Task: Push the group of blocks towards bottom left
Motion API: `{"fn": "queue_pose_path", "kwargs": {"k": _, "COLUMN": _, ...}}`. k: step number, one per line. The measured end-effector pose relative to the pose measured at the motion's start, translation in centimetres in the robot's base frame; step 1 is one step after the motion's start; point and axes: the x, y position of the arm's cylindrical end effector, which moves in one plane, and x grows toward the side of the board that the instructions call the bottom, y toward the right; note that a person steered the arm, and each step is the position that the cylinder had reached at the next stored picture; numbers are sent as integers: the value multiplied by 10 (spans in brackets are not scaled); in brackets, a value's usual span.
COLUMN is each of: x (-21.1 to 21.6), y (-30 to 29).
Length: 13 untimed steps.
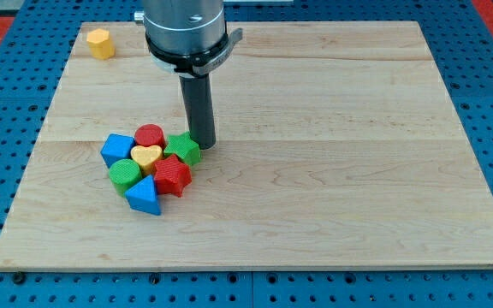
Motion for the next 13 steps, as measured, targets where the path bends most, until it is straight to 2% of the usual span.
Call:
{"fn": "queue_pose_path", "kwargs": {"k": 2, "x": 2, "y": 0}}
{"fn": "queue_pose_path", "kwargs": {"k": 3, "x": 4, "y": 53}}
{"fn": "queue_pose_path", "kwargs": {"k": 4, "x": 73, "y": 75}}
{"fn": "queue_pose_path", "kwargs": {"k": 5, "x": 117, "y": 38}}
{"fn": "queue_pose_path", "kwargs": {"k": 7, "x": 11, "y": 27}}
{"fn": "queue_pose_path", "kwargs": {"k": 9, "x": 13, "y": -72}}
{"fn": "queue_pose_path", "kwargs": {"k": 10, "x": 13, "y": -62}}
{"fn": "queue_pose_path", "kwargs": {"k": 12, "x": 36, "y": -94}}
{"fn": "queue_pose_path", "kwargs": {"k": 13, "x": 1, "y": -59}}
